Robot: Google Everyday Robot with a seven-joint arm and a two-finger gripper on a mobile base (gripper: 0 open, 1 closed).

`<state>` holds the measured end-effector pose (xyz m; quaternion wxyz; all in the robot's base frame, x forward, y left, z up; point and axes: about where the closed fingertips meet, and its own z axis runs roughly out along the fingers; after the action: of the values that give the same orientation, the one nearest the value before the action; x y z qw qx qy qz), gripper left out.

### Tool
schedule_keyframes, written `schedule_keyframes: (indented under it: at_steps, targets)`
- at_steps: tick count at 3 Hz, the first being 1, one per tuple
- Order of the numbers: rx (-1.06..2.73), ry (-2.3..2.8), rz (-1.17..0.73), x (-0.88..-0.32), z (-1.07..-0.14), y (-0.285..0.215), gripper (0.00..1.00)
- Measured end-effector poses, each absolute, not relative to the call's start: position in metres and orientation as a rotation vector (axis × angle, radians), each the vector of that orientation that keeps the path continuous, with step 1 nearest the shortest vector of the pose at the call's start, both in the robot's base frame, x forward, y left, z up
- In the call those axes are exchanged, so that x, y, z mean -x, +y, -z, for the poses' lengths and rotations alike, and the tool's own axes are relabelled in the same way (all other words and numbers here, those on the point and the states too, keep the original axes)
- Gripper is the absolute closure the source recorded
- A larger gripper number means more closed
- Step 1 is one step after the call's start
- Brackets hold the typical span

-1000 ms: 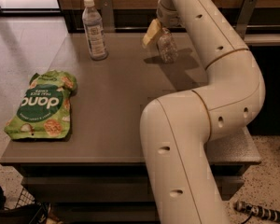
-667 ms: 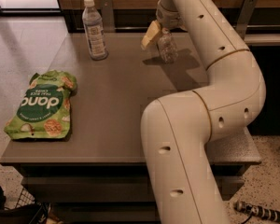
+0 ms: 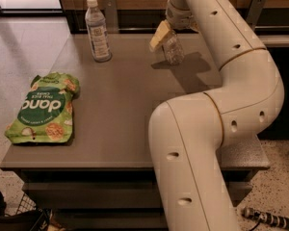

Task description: Place water bottle upright

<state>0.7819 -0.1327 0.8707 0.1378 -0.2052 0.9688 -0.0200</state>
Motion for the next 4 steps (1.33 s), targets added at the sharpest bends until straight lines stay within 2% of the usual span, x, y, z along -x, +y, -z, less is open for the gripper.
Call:
schedule_keyframes:
  at_steps: [2, 4]
  targets:
    - [0.586, 2.706, -0.187, -0.789, -0.884, -0.096, 0.00]
    - [0.556, 2.684, -0.199, -0.801, -0.877, -0.094, 0.00]
